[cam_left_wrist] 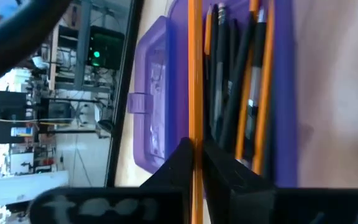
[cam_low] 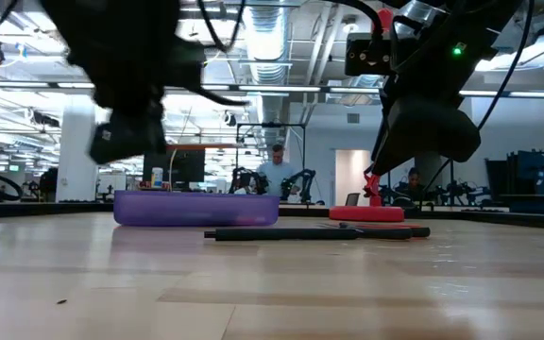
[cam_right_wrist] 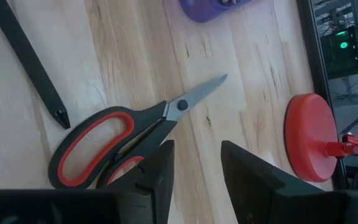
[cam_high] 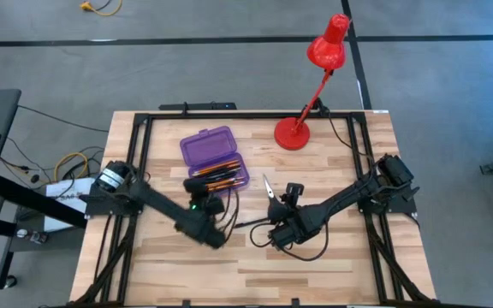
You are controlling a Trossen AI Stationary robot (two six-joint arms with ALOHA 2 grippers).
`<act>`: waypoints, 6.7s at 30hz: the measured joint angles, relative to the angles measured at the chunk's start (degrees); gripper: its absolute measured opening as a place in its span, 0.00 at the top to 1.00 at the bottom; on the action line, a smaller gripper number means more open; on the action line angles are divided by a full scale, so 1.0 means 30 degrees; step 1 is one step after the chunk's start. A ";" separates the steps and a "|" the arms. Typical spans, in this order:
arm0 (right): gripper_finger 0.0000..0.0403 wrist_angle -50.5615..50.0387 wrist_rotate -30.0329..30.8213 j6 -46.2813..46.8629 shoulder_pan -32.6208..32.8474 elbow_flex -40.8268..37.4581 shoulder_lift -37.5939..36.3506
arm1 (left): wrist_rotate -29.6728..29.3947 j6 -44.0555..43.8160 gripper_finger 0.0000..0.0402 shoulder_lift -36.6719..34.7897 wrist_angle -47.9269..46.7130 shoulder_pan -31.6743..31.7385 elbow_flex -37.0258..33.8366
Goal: Pick & place school supplies into a supply box
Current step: Put the yellow pencil into the purple supply box, then put the black pen into the purple supply box, then put the black scissors into the purple supply box
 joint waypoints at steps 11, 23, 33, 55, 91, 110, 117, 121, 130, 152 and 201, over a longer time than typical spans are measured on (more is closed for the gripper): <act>0.69 0.0368 0.0228 0.0012 0.0064 -0.0002 0.0000 | 0.2536 0.7454 0.95 -0.0015 0.6533 0.4340 0.0018; 0.69 0.0336 0.0248 -0.0094 -0.0008 -0.0002 -0.0007 | 0.3048 0.7554 0.93 -0.0036 0.5508 0.4800 0.0022; 0.69 0.0386 0.0284 -0.0192 -0.0092 -0.0002 -0.0007 | 0.3530 0.7080 0.87 -0.0044 0.4780 0.4729 0.0015; 0.69 0.7500 -0.3403 -0.9527 -0.0589 -0.0002 -0.0007 | 0.2967 0.5566 0.60 -0.3905 0.5109 0.0099 0.0015; 0.69 1.1221 -1.3467 -1.1957 -0.4475 0.0012 0.2537 | -0.3767 -0.6148 0.60 -0.4510 0.4354 -1.2305 -0.1399; 0.89 1.1001 -1.4127 -1.1474 -0.4126 0.0012 0.2637 | -0.3854 -0.6616 0.60 -0.4495 0.4270 -1.2305 -0.1399; 0.95 1.0687 -1.3480 -1.1351 -0.3410 0.0041 0.2630 | -0.3854 -0.6648 0.60 -0.4488 0.4284 -1.2305 -0.1399; 0.98 1.0421 -1.2872 -1.1352 -0.2733 0.0049 0.2623 | -0.3854 -0.6789 0.60 -0.4488 0.4277 -1.2305 -0.1392; 0.99 1.0194 -0.7195 -1.1664 -0.0694 -0.0058 0.2724 | -0.3854 -0.6804 0.60 -0.4488 0.4226 -1.2305 -0.1392; 1.00 1.6513 0.5251 -1.7270 -0.1180 -0.0017 0.2710 | -0.3785 -0.7146 0.60 -0.4488 0.4292 -1.2305 -0.1392; 0.67 2.1066 -0.7372 -1.8720 -0.7907 0.0274 0.2600 | -0.3832 -0.7845 0.60 -0.4488 0.4292 -1.2297 -0.1384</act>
